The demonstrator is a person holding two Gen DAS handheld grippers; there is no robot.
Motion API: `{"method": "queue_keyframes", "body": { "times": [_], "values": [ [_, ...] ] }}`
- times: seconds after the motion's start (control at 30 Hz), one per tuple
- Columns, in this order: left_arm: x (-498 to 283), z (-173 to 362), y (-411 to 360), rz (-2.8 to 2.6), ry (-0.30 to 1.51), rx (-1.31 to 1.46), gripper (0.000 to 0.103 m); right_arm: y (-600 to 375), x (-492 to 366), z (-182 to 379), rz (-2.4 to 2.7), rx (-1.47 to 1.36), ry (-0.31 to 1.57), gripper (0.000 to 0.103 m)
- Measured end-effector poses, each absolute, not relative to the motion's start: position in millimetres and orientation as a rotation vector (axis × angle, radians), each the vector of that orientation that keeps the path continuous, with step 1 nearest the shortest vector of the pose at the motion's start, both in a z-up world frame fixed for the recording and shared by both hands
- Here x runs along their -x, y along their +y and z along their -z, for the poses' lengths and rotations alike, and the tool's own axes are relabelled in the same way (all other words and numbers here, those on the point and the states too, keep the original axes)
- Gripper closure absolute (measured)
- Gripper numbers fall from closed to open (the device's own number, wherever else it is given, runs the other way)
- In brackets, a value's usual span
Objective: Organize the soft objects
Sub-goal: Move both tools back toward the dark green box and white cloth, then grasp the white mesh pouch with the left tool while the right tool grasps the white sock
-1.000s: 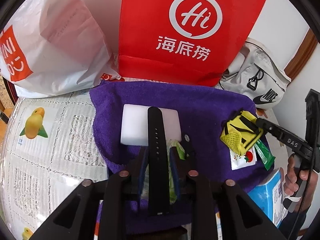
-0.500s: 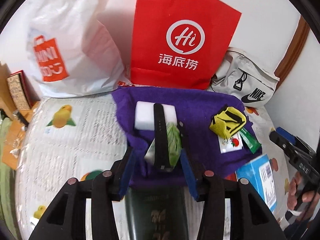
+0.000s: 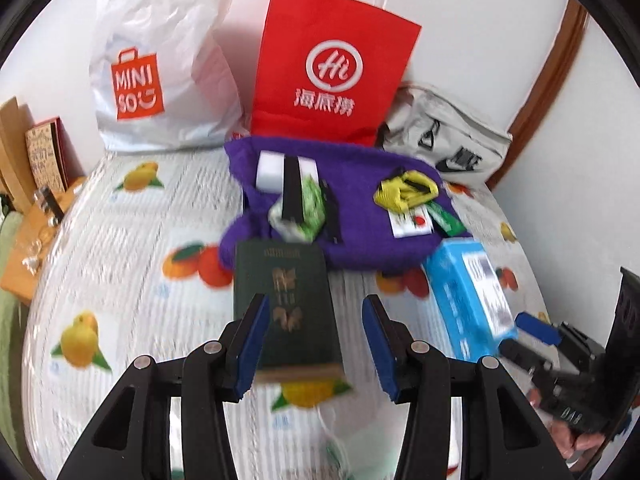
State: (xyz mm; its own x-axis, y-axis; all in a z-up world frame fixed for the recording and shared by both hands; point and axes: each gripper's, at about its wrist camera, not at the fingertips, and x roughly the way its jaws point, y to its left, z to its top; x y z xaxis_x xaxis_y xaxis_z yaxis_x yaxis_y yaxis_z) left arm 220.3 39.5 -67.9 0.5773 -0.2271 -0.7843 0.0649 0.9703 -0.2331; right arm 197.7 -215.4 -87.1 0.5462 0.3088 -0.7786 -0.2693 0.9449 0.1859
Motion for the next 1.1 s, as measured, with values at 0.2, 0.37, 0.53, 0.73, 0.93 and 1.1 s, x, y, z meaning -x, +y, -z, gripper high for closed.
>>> {"method": "queue_keyframes", "body": {
  "times": [0.2,0.37,0.53,0.73,0.93,1.1],
  "values": [
    [-185.6,92.2,27.2,0.198,1.005,0.173,0.051,-207.5,-148.6,112.3,-0.343,-0.036,0.975,0.043],
    [-166.6,108.2,15.9,0.233,1.027,0.178,0.042,-221.2,-125.6,118.9,-0.322,-0.091,0.977,0.043],
    [-161.1,134.0,5.7,0.247,1.075,0.188,0.041,-236.8,-114.4,123.6,-0.281,-0.105,0.973,0.041],
    [-167.8,162.0,-8.0,0.254,1.138,0.23,0.038,-249.2,-107.5,145.1,-0.278,-0.121,1.023,0.04],
    [-179.2,170.9,-38.2,0.276,1.151,0.17,0.026,-252.1,-104.5,159.0,-0.312,-0.12,1.041,0.04],
    [-182.1,175.7,-62.5,0.233,1.117,0.024,0.019,-253.5,-105.1,162.1,-0.315,-0.1,1.033,0.04]
  ]
}}
